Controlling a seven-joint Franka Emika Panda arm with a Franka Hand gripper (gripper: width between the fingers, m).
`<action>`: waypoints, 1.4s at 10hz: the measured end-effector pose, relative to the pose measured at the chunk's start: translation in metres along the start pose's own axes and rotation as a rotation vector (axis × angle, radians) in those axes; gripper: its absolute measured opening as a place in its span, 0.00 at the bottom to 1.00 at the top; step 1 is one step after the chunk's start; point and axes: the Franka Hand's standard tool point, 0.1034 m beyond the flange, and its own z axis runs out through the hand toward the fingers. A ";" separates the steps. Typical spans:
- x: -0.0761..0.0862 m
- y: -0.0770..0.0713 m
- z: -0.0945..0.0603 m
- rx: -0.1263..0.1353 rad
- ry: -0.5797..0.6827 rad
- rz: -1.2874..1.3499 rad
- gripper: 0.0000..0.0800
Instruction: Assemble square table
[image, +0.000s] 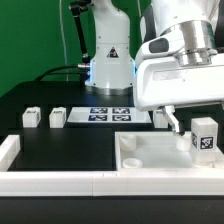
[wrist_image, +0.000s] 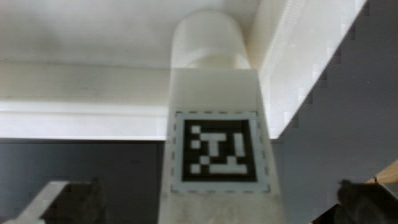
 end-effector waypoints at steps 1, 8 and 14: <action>0.007 0.003 -0.004 0.002 -0.044 0.002 0.81; 0.006 -0.006 0.001 0.050 -0.406 0.011 0.81; 0.003 0.000 0.002 0.046 -0.651 0.107 0.68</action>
Offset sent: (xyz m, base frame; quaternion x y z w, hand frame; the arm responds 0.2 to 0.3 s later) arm 0.0084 0.0023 -0.0049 -0.0022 -0.0115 0.0086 0.9999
